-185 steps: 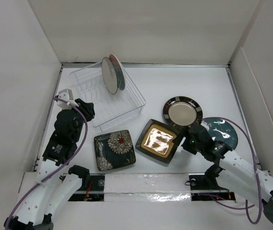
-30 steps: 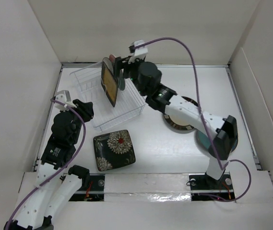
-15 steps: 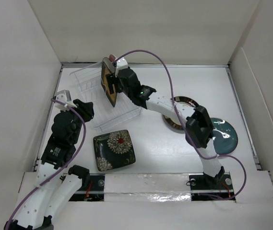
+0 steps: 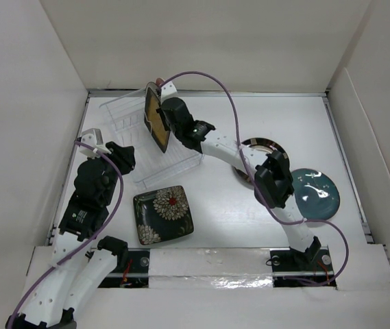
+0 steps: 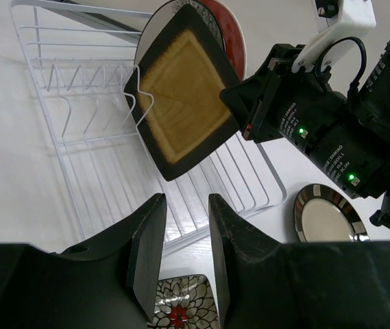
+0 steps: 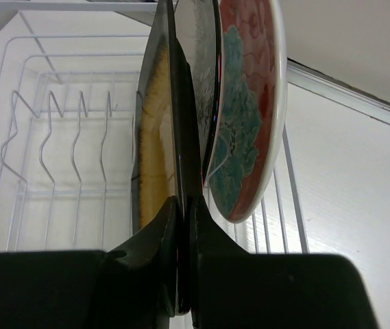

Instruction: Load the plates into the dish rack

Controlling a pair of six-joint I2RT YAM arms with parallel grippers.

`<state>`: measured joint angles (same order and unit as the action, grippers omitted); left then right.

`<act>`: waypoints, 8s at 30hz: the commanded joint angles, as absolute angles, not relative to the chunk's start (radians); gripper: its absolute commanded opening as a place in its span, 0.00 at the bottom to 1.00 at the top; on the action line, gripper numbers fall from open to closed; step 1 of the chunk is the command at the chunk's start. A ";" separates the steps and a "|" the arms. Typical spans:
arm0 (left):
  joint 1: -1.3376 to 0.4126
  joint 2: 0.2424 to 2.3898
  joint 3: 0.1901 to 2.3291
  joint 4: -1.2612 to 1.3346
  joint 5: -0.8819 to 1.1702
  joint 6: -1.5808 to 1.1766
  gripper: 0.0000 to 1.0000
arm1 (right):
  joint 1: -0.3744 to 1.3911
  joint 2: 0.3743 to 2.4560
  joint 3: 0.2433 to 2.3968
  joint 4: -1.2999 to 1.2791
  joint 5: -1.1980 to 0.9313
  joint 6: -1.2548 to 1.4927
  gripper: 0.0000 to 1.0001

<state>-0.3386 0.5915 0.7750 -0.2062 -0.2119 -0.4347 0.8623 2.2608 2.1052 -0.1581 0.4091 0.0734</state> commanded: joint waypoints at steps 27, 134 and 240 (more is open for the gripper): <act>-0.341 0.618 0.790 -0.160 -0.186 -0.425 0.28 | 0.963 2.391 2.220 0.595 0.861 -0.245 0.00; -0.269 0.892 0.873 -0.279 -0.304 -0.541 0.15 | 0.761 1.279 1.255 0.081 0.124 0.321 0.00; -0.152 0.792 0.920 -0.249 -0.064 -0.586 0.32 | 1.011 2.327 2.358 -0.109 0.845 -0.133 0.49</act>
